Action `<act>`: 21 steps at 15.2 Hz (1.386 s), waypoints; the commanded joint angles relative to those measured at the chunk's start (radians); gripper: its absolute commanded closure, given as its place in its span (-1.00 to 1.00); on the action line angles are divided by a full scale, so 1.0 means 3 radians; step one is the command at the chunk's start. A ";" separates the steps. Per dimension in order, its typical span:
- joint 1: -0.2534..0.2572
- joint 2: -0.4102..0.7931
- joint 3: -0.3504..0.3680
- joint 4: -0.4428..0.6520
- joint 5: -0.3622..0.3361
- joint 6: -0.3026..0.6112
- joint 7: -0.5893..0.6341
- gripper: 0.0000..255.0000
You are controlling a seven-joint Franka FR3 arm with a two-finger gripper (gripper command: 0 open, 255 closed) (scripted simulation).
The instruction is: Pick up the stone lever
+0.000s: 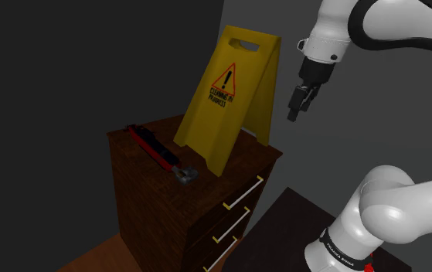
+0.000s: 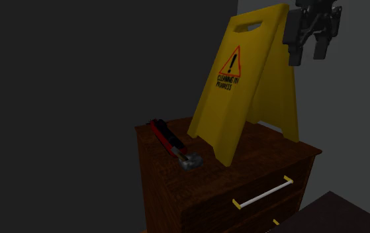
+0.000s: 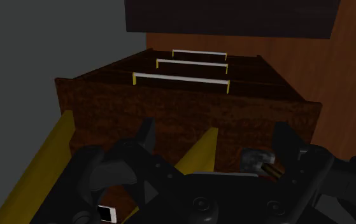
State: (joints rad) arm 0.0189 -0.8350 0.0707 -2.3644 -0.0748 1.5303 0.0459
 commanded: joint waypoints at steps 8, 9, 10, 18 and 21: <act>0.0219 0.0597 -0.0285 -0.0165 -0.0156 0.0826 -0.0819 -1.00; 0.0249 0.0699 -0.0319 -0.0169 -0.0169 0.0939 -0.0935 -1.00; 0.0282 0.0803 -0.0354 -0.0168 -0.0180 0.1051 -0.1049 -1.00; 0.0537 0.1710 -0.0550 -0.0011 -0.0161 0.1852 -0.1973 -1.00; 0.0626 0.2064 -0.0583 0.0105 -0.0107 0.2101 -0.2325 -1.00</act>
State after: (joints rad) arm 0.1990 -0.2407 -0.0993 -2.3413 -0.1116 2.1413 -0.6097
